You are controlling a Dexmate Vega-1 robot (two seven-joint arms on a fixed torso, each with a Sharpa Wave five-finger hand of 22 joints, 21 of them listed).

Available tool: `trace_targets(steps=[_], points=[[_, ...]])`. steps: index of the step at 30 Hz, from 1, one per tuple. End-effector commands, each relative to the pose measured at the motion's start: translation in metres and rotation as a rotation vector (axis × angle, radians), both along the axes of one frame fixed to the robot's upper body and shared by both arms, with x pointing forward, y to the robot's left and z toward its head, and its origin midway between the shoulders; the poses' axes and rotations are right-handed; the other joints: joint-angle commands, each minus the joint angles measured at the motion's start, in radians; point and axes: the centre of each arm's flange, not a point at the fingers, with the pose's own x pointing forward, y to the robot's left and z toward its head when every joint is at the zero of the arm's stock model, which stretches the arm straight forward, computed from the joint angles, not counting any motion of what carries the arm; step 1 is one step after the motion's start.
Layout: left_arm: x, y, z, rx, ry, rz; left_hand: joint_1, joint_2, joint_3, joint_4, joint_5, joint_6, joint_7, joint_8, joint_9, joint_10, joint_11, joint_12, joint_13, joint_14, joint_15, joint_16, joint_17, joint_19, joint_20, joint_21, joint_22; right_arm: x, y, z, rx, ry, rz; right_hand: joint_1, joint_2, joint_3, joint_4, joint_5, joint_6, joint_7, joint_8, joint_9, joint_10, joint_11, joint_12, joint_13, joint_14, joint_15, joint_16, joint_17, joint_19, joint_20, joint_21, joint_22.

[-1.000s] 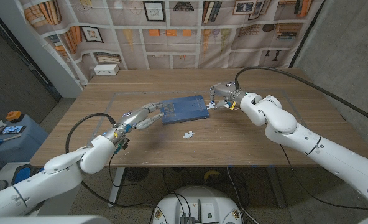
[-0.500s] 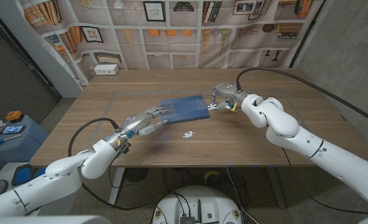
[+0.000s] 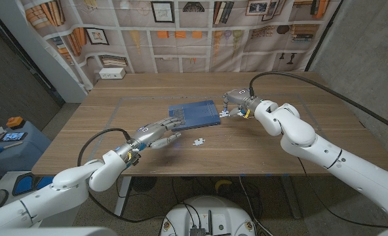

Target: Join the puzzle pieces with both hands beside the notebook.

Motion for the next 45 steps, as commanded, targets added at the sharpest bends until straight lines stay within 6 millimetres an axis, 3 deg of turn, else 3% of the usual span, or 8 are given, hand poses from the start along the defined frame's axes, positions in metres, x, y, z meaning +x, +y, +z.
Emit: trace_targets(steps=[1, 6, 14, 18, 45], points=[[0.005, -0.013, -0.009, 0.115, 0.054, -0.004, -0.011, 0.069, -0.005, 0.02, 0.006, -0.031, -0.002, -0.004, 0.0, -0.034, -0.001, -0.005, 0.003, -0.038, -0.141, -0.007, 0.003, -0.044, -0.132, -0.007, 0.003, -0.002, 0.003, -0.002, 0.009, 0.004, 0.011, 0.0, 0.01, -0.003, 0.004, -0.001, 0.003, 0.002, 0.003, 0.003, 0.008, -0.005, -0.003, 0.004, 0.006, -0.001, 0.004, 0.004, -0.001, 0.004, -0.003, 0.006], [0.007, -0.018, -0.012, 0.132, 0.094, 0.007, -0.014, 0.072, -0.017, 0.032, 0.007, -0.074, -0.021, -0.005, -0.001, -0.072, -0.005, -0.006, 0.002, -0.087, -0.138, -0.008, 0.004, -0.099, -0.126, -0.007, 0.004, -0.002, 0.001, -0.003, 0.017, 0.004, 0.008, 0.001, 0.011, -0.004, 0.004, -0.001, 0.003, 0.002, 0.002, 0.002, 0.01, -0.005, -0.003, 0.004, 0.006, 0.001, 0.004, 0.005, -0.001, 0.005, -0.003, 0.006], [0.012, -0.027, -0.013, 0.182, 0.139, 0.018, -0.023, 0.083, -0.051, 0.051, 0.009, -0.156, -0.018, -0.006, 0.0, -0.158, -0.007, -0.007, 0.002, -0.177, -0.125, -0.006, 0.008, -0.21, -0.121, -0.007, 0.006, -0.002, 0.0, -0.005, 0.029, 0.001, 0.007, 0.001, 0.013, -0.005, 0.004, -0.002, 0.002, 0.002, 0.001, 0.002, 0.01, -0.004, -0.004, 0.004, 0.008, -0.001, 0.004, 0.005, -0.002, 0.005, -0.003, 0.006], [0.015, -0.03, -0.013, 0.185, 0.154, 0.02, -0.026, 0.087, -0.064, 0.055, 0.009, -0.172, -0.016, -0.004, 0.0, -0.175, -0.008, -0.005, 0.002, -0.202, -0.12, -0.005, 0.01, -0.239, -0.121, -0.006, 0.007, -0.002, 0.0, -0.006, 0.032, 0.001, 0.008, 0.001, 0.014, -0.006, 0.004, -0.002, 0.002, 0.002, 0.001, 0.002, 0.011, -0.004, -0.004, 0.004, 0.008, -0.001, 0.004, 0.005, -0.001, 0.005, -0.003, 0.006], [0.022, -0.045, -0.019, 0.261, 0.2, 0.03, -0.026, 0.101, -0.086, 0.057, 0.011, -0.195, 0.004, 0.0, 0.001, -0.187, 0.013, 0.003, 0.002, -0.217, -0.118, 0.004, 0.01, -0.264, -0.137, 0.004, 0.008, -0.009, 0.009, -0.013, 0.028, 0.038, 0.029, 0.006, 0.016, -0.009, 0.002, -0.001, 0.005, 0.003, 0.0, 0.0, 0.016, -0.002, -0.007, 0.004, 0.009, 0.005, 0.004, 0.006, -0.005, 0.013, -0.004, 0.006]])
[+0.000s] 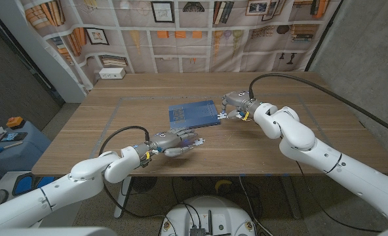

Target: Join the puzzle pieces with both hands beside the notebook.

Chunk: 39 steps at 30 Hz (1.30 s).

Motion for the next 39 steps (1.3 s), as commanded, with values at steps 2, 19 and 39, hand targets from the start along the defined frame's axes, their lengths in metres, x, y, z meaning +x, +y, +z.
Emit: trace_targets(steps=[2, 19, 39], points=[[-0.0001, -0.0031, -0.0067, 0.031, 0.034, 0.011, -0.01, 0.11, -0.01, 0.0, 0.004, -0.003, 0.001, 0.0, 0.001, 0.007, 0.008, 0.01, 0.001, -0.029, -0.117, 0.008, 0.003, -0.016, -0.142, 0.004, 0.004, -0.0026, 0.0035, -0.0048, -0.006, 0.017, 0.012, 0.007, 0.004, -0.005, -0.002, -0.001, 0.005, 0.003, 0.004, 0.005, 0.005, -0.003, 0.0, 0.001, 0.009, 0.005, 0.004, 0.002, 0.003, 0.006, 0.0, 0.006], [0.0061, -0.0039, -0.0058, 0.091, 0.036, 0.008, -0.009, 0.113, -0.02, -0.001, 0.005, -0.016, 0.013, 0.0, 0.0, 0.017, 0.008, 0.014, 0.001, -0.023, -0.122, 0.011, 0.001, -0.02, -0.143, 0.008, 0.003, -0.0013, 0.0029, -0.0058, 0.012, 0.015, 0.01, 0.006, 0.008, -0.007, 0.0, -0.002, 0.003, 0.002, 0.002, 0.003, 0.005, -0.004, -0.002, 0.001, 0.012, 0.003, 0.005, 0.003, 0.004, 0.005, 0.001, 0.006], [0.0075, -0.0066, -0.0058, 0.106, 0.039, 0.033, -0.006, 0.119, -0.028, -0.003, 0.007, 0.003, -0.017, 0.008, 0.0, -0.003, 0.018, 0.008, 0.001, -0.04, -0.114, 0.007, 0.0, -0.035, -0.141, 0.009, 0.003, 0.004, 0.0031, -0.0046, 0.025, 0.012, 0.014, 0.007, 0.012, -0.009, 0.0, -0.002, 0.004, 0.002, 0.001, 0.002, 0.006, -0.004, -0.003, 0.001, 0.012, 0.001, 0.004, 0.004, 0.006, 0.006, 0.002, 0.006]])
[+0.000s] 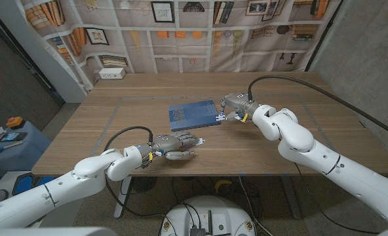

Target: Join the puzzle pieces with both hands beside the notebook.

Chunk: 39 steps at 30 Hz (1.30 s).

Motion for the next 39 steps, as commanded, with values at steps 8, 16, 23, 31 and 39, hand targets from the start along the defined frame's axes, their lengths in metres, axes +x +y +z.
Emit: trace_targets(steps=[8, 16, 23, 31, 39], points=[[0.003, -0.004, 0.002, 0.009, 0.009, 0.024, -0.003, 0.12, -0.006, -0.004, 0.01, 0.026, -0.039, 0.013, -0.001, -0.02, 0.003, 0.003, 0.003, -0.044, -0.113, 0.0, 0.001, -0.004, -0.134, 0.014, 0.002, 0.005, -0.001, 0.0, 0.017, -0.001, 0.005, 0.003, 0.009, -0.003, 0.001, -0.003, 0.006, 0.002, 0.007, 0.002, 0.008, -0.004, -0.004, 0.002, 0.009, -0.003, 0.004, 0.005, 0.008, 0.004, 0.001, 0.006], [0.004, -0.007, 0.002, 0.015, 0.014, 0.025, -0.001, 0.121, -0.006, -0.006, 0.011, 0.024, -0.066, 0.008, -0.001, -0.035, 0.003, 0.0, 0.003, -0.057, -0.108, -0.004, 0.001, -0.014, -0.13, 0.012, 0.002, 0.006, -0.003, 0.0, 0.022, -0.002, 0.003, 0.004, 0.011, -0.004, 0.0, -0.003, 0.006, 0.002, 0.007, 0.001, 0.009, -0.006, -0.005, 0.002, 0.011, -0.003, 0.005, 0.005, 0.009, 0.005, 0.001, 0.006], [0.005, -0.009, 0.003, 0.022, 0.016, 0.03, 0.0, 0.123, -0.005, -0.006, 0.012, 0.024, -0.07, 0.007, -0.001, -0.049, 0.006, -0.001, 0.003, -0.066, -0.102, -0.004, 0.0, -0.019, -0.131, 0.011, 0.002, 0.007, -0.003, -0.001, 0.026, -0.002, 0.006, 0.005, 0.012, -0.005, 0.0, -0.003, 0.006, 0.002, 0.007, 0.001, 0.01, -0.005, -0.005, 0.002, 0.011, -0.002, 0.005, 0.005, 0.009, 0.005, 0.001, 0.006], [0.007, -0.011, 0.004, 0.025, 0.028, 0.039, 0.001, 0.123, -0.004, -0.007, 0.013, 0.023, -0.071, 0.006, -0.001, -0.056, 0.011, -0.001, 0.003, -0.07, -0.098, -0.004, 0.0, -0.021, -0.129, 0.011, 0.001, 0.008, -0.004, 0.0, 0.029, -0.002, 0.006, 0.004, 0.013, -0.006, 0.001, -0.003, 0.006, 0.003, 0.006, 0.0, 0.011, -0.005, -0.005, 0.002, 0.014, -0.005, 0.006, 0.006, 0.011, 0.004, 0.002, 0.006], [0.008, -0.012, 0.003, 0.027, 0.041, 0.04, 0.001, 0.123, -0.003, -0.007, 0.013, 0.032, -0.07, 0.008, -0.001, -0.06, 0.017, 0.0, 0.003, -0.073, -0.095, -0.003, 0.0, -0.022, -0.128, 0.012, 0.001, 0.007, -0.005, 0.0, 0.024, -0.004, 0.01, 0.003, 0.014, -0.007, 0.001, -0.004, 0.006, 0.003, 0.005, 0.0, 0.011, -0.006, -0.006, 0.002, 0.015, -0.005, 0.006, 0.006, 0.012, 0.004, 0.002, 0.006]])
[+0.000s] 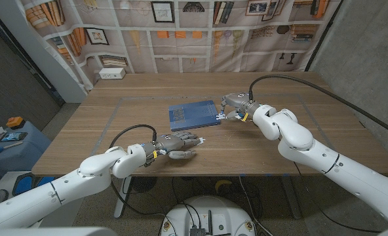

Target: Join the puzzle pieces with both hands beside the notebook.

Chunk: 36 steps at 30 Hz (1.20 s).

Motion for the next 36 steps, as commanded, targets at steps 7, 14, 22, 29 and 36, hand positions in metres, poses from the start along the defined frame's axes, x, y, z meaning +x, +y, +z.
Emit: trace_targets(steps=[7, 14, 22, 29, 36], points=[[0.002, -0.002, 0.0, -0.001, 0.021, 0.011, 0.001, 0.123, 0.001, -0.003, 0.005, 0.016, -0.009, 0.003, 0.003, -0.005, 0.007, 0.003, 0.003, -0.071, -0.091, 0.001, 0.0, -0.01, -0.127, 0.006, 0.002, -0.004, 0.004, -0.003, -0.045, -0.017, 0.002, -0.005, 0.006, -0.006, -0.001, 0.0, 0.006, 0.002, 0.004, 0.004, 0.014, -0.002, -0.004, 0.002, 0.01, 0.0, 0.006, 0.002, 0.008, 0.001, 0.002, 0.006], [0.003, -0.002, 0.0, -0.003, 0.021, 0.02, 0.001, 0.122, 0.001, -0.003, 0.005, 0.021, -0.009, 0.004, 0.003, -0.002, 0.008, 0.005, 0.003, -0.069, -0.089, 0.002, -0.001, -0.009, -0.127, 0.007, 0.002, -0.005, 0.005, -0.005, -0.047, -0.007, -0.001, -0.006, 0.006, -0.007, -0.001, 0.0, 0.006, 0.003, 0.003, 0.004, 0.013, -0.002, -0.005, 0.002, 0.011, 0.0, 0.006, 0.002, 0.008, 0.0, 0.002, 0.006], [0.005, -0.003, 0.001, -0.006, 0.027, 0.023, 0.002, 0.121, 0.001, -0.004, 0.005, 0.031, -0.009, 0.006, 0.003, 0.001, 0.012, 0.007, 0.003, -0.066, -0.088, 0.004, -0.001, -0.008, -0.126, 0.007, 0.001, -0.007, 0.006, -0.007, -0.054, 0.009, -0.008, -0.008, 0.007, -0.009, 0.0, -0.001, 0.002, 0.003, 0.001, 0.003, 0.013, -0.002, -0.006, 0.002, 0.01, -0.001, 0.005, 0.002, 0.007, 0.001, 0.001, 0.006], [0.005, -0.005, 0.0, -0.006, 0.033, 0.026, 0.002, 0.12, 0.002, -0.005, 0.005, 0.039, -0.009, 0.007, 0.003, 0.003, 0.015, 0.009, 0.003, -0.065, -0.086, 0.004, -0.001, -0.006, -0.127, 0.008, 0.001, -0.009, 0.006, -0.01, -0.053, 0.019, -0.022, -0.01, 0.008, -0.011, 0.001, -0.001, -0.001, 0.002, -0.001, 0.003, 0.015, 0.001, -0.006, 0.002, 0.012, 0.001, 0.006, 0.003, 0.006, 0.004, 0.001, 0.006], [0.005, -0.007, 0.0, 0.001, 0.03, 0.029, 0.002, 0.12, 0.002, -0.006, 0.005, 0.047, -0.009, 0.008, 0.003, 0.006, 0.018, 0.01, 0.003, -0.064, -0.085, 0.004, -0.001, -0.005, -0.127, 0.009, 0.001, -0.009, 0.009, -0.018, -0.058, 0.027, -0.031, -0.011, 0.008, -0.013, 0.0, -0.001, 0.0, 0.002, -0.001, 0.002, 0.021, 0.003, -0.004, 0.002, 0.016, 0.003, 0.007, 0.003, 0.009, 0.005, 0.002, 0.006]])
